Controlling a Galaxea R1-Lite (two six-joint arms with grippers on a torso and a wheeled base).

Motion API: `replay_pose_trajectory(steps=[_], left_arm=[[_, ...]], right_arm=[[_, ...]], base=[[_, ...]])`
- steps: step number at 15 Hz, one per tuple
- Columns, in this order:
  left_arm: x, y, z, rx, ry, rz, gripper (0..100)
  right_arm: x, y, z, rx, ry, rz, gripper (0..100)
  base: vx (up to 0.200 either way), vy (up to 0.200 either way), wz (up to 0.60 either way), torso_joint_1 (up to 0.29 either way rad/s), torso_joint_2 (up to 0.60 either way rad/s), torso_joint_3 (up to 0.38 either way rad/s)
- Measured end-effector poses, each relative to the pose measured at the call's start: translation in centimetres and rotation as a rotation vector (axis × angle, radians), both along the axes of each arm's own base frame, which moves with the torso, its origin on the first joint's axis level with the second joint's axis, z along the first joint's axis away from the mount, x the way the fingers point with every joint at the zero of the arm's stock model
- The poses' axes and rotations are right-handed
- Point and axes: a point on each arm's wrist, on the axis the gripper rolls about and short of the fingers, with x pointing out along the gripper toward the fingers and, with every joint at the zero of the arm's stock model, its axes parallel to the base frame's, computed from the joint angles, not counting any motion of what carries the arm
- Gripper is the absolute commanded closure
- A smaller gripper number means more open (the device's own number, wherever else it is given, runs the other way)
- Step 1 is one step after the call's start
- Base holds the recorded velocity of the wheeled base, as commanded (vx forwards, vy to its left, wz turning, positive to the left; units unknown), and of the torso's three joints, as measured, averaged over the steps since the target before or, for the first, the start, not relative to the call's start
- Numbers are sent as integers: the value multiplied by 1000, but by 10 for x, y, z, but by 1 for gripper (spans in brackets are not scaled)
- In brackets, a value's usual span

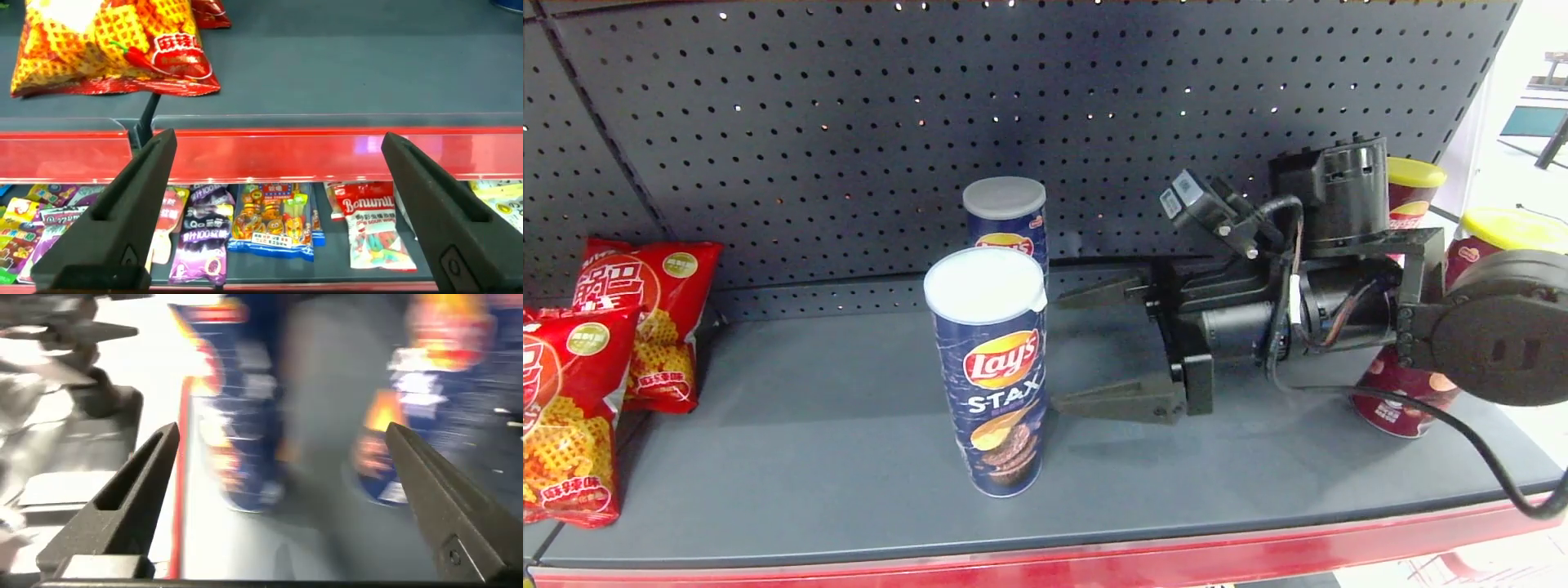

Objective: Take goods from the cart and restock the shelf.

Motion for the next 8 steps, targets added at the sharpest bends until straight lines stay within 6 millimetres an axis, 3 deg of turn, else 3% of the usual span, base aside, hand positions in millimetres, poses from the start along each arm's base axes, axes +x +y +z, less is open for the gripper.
replay_pose_trajectory(steps=[3, 8], left_arm=[[0, 0, 0, 0, 0, 0, 0], [0, 0, 0, 0, -1, 0, 0]], right_arm=[[-12, 10, 1, 1, -6, 45, 0], [-10, 23, -2, -1, -13, 65, 0]], base=[[0, 0, 0, 0, 0, 0], [0, 0, 0, 0, 0, 0]])
